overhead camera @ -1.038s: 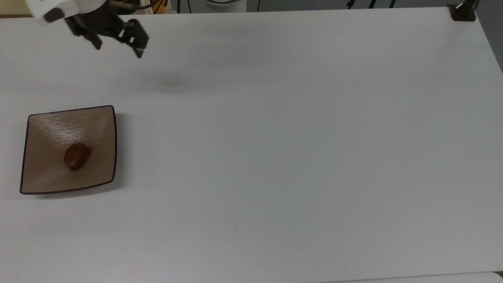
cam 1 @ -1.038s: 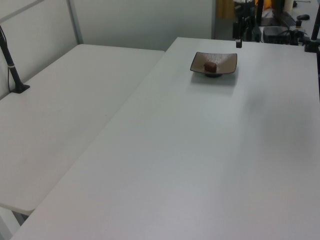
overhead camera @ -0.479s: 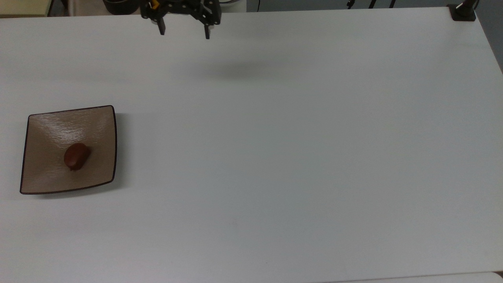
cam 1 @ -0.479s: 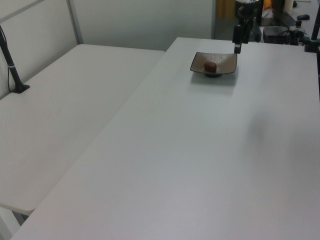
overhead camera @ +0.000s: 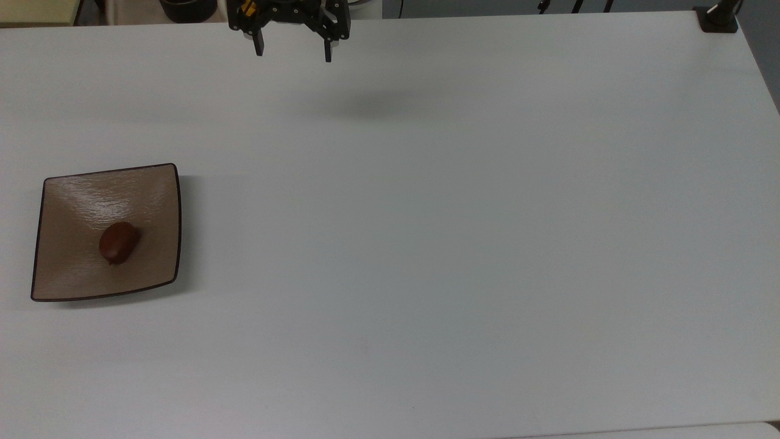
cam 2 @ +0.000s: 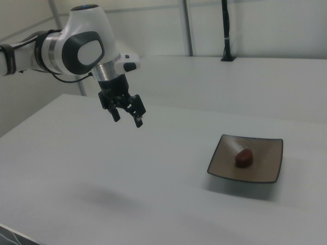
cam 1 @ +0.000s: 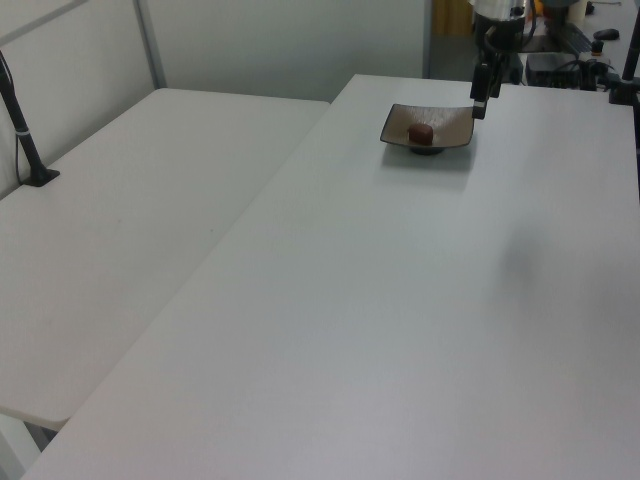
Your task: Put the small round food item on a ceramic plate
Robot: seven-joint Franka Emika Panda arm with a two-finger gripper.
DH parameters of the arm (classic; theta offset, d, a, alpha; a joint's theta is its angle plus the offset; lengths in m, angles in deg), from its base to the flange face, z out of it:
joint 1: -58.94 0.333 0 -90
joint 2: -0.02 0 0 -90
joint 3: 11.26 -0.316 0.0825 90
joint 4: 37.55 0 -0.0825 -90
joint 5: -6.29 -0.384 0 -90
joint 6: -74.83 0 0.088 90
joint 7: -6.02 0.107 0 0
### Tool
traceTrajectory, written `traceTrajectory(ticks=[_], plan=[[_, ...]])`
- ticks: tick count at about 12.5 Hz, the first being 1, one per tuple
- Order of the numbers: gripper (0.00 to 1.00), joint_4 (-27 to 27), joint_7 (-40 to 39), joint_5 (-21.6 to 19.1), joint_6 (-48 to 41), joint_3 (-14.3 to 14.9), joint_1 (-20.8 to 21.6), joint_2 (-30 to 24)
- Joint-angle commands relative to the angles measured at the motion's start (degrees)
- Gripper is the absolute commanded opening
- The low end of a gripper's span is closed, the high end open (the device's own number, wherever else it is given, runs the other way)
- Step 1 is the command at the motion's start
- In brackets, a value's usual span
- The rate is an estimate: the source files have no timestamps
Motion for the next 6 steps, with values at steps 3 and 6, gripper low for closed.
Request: traceTrajectory(ticks=[3, 6], plan=[[1.00, -7.86, 0.67, 0.46, -5.34, -0.07, -0.73, 4.88], [1.00, -7.78, 1.02, 0.46, -5.34, -0.07, -0.73, 4.71]])
